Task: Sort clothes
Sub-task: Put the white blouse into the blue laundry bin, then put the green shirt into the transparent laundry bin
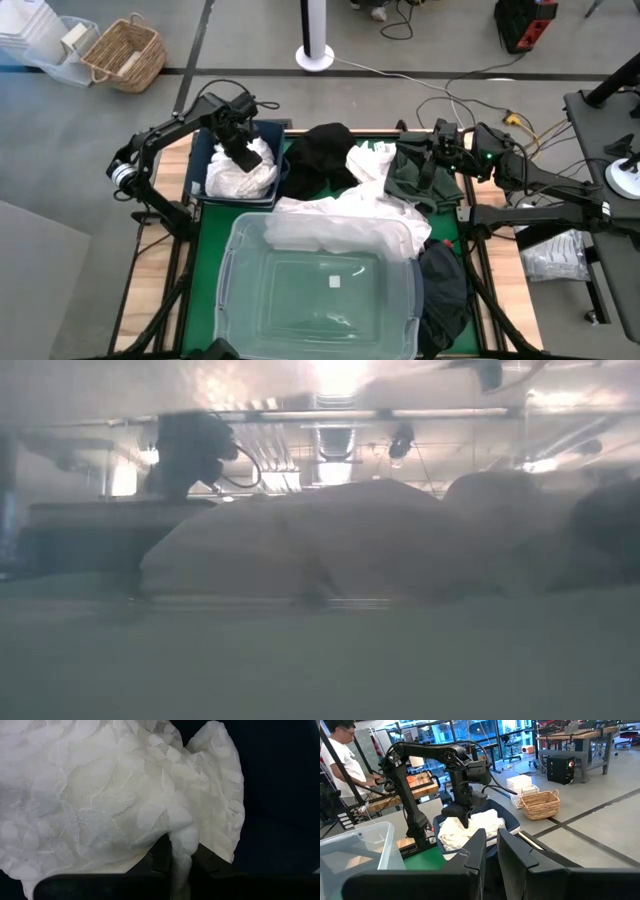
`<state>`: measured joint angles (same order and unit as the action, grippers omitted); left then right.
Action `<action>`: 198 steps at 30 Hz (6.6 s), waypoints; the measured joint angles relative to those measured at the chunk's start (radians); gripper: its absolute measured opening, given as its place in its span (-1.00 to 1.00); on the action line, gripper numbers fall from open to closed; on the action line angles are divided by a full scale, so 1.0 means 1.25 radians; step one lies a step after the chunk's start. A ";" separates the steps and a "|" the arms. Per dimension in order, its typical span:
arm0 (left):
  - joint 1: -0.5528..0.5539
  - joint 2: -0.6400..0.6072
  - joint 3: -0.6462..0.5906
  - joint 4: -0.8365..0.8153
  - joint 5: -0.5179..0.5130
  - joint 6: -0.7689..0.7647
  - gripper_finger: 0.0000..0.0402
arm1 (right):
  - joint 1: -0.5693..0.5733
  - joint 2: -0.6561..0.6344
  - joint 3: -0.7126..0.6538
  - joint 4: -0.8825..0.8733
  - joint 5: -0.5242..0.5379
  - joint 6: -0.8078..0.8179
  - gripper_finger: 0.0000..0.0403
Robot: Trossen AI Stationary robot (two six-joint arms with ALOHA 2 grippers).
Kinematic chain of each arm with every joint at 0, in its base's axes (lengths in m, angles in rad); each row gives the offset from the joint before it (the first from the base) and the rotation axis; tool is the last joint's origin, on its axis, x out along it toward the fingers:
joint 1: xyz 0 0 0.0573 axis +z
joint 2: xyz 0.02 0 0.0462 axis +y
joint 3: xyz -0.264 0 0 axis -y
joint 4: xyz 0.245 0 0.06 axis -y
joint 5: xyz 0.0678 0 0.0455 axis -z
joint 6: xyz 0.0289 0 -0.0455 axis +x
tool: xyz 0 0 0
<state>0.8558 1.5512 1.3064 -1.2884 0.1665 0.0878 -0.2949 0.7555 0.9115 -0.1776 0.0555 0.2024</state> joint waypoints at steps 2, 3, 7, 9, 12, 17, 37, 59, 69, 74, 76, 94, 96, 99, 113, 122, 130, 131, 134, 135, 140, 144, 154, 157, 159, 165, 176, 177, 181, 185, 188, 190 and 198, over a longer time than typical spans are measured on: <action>0.000 0.000 0.000 0.001 0.000 0.000 -0.92 | 0.000 0.000 0.000 0.000 0.000 0.000 -0.81; 0.000 0.000 0.000 0.002 -0.001 0.000 -0.92 | 0.000 0.000 0.000 0.000 0.000 0.000 -0.81; 0.000 0.000 0.001 0.002 -0.020 -0.014 -0.90 | 0.000 0.000 0.000 0.000 0.000 0.000 -0.81; 0.000 0.000 0.001 -0.008 -0.021 -0.014 -0.86 | 0.000 0.000 0.000 -0.001 0.000 0.000 -0.81; 0.000 -0.004 0.001 -0.012 -0.021 -0.008 -0.75 | 0.000 0.000 0.000 -0.001 0.000 0.000 -0.81; 0.000 -0.020 0.001 -0.013 -0.021 0.001 -0.46 | 0.000 0.000 0.000 -0.001 0.000 0.000 -0.81; 0.000 -0.213 0.002 -0.035 -0.022 0.028 0.25 | 0.000 0.000 0.000 -0.002 0.000 0.000 -0.81; 0.043 -0.274 -0.238 0.137 -0.015 0.128 -1.00 | 0.000 0.000 0.000 -0.002 -0.001 0.021 -0.81; 0.047 -0.274 -0.343 0.248 -0.014 0.133 -1.00 | 0.000 0.000 0.000 -0.002 -0.001 0.021 -0.81; 0.060 -0.272 -0.390 0.295 -0.014 0.134 -1.00 | 0.000 0.000 0.000 -0.002 -0.001 0.021 -0.81; 0.067 -0.270 -0.412 0.319 -0.013 0.134 -1.00 | 0.000 0.000 0.000 -0.002 -0.001 0.021 -0.81; 0.078 -0.167 -0.463 0.399 0.030 0.130 -1.00 | 0.000 0.000 0.000 -0.002 -0.001 0.030 -0.81; 0.078 -0.167 -0.455 0.393 0.030 0.127 -1.00 | 0.000 0.000 0.000 -0.002 -0.001 0.035 -0.81; 0.085 -0.167 -0.441 0.390 0.030 0.127 -1.00 | 0.000 0.000 0.000 -0.003 -0.001 0.039 -0.81; 0.103 -0.072 -0.425 0.423 0.071 0.070 -1.00 | 0.000 0.000 0.000 -0.005 -0.001 0.040 -0.81; 0.111 -0.066 -0.407 0.395 0.103 -0.027 -1.00 | 0.000 0.000 0.000 -0.005 -0.001 0.040 -0.81; 0.110 -0.128 -0.275 0.202 0.022 -0.020 -1.00 | 0.000 0.000 0.000 -0.005 -0.001 0.042 -0.81; 0.110 -0.133 -0.257 0.183 0.020 -0.015 -1.00 | 0.000 0.000 0.000 -0.005 -0.001 0.042 -0.81; 0.110 -0.145 -0.210 0.129 0.021 -0.006 -1.00 | 0.000 0.000 0.000 -0.005 -0.001 0.042 -0.81; 0.110 -0.149 -0.193 0.114 0.021 -0.003 -1.00 | 0.000 0.000 0.000 -0.005 -0.001 0.042 -0.81; 0.110 -0.176 -0.100 0.061 0.022 0.006 -1.00 | 0.000 0.000 0.000 -0.005 -0.001 0.082 -0.81; 0.110 -0.219 -0.023 0.067 0.021 0.013 -1.00 | 0.000 0.000 0.000 -0.005 -0.001 0.125 -0.81; 0.109 -0.348 0.071 0.159 0.021 0.031 -1.00 | 0.000 -0.001 0.000 -0.004 -0.001 0.177 -0.81; 0.109 -0.392 0.077 0.171 0.021 0.029 -1.00 | 0.000 0.003 0.000 -0.003 -0.001 0.183 -0.81; 0.109 -0.418 0.080 0.175 0.025 0.026 -1.00 | 0.000 0.006 0.000 -0.004 -0.001 0.186 -0.81; 0.107 -0.489 0.056 0.288 0.070 -0.033 -1.00 | 0.000 0.045 0.013 -0.018 0.044 0.089 -0.81; 0.107 -0.507 0.049 0.312 0.070 -0.057 -1.00 | -0.021 0.252 0.328 -0.723 0.150 0.053 -0.81; 0.107 -0.506 0.049 0.312 0.070 -0.057 -1.00 | -0.021 0.268 0.350 -0.784 0.143 0.046 -0.81; 0.107 -0.501 0.048 0.312 0.063 -0.048 -1.00 | -0.021 0.304 0.378 -0.964 0.123 0.039 -0.81; 0.107 -0.494 0.048 0.312 0.062 -0.038 -1.00 | -0.021 0.292 0.344 -1.032 0.099 0.093 -0.77; 0.107 -0.487 0.048 0.312 0.062 -0.036 -1.00 | -0.021 0.266 0.305 -1.022 0.083 0.151 -0.66; 0.107 -0.482 0.048 0.312 0.062 -0.030 -1.00 | -0.021 0.251 0.281 -1.009 0.081 0.172 -0.55; 0.107 -0.459 0.048 0.312 0.061 -0.022 -1.00 | -0.021 0.216 0.140 -0.935 0.100 0.263 -0.07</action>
<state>0.9894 0.9777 1.3663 -0.8986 0.2432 0.0608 -0.3218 1.0253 1.0859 -1.3464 0.1803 0.5307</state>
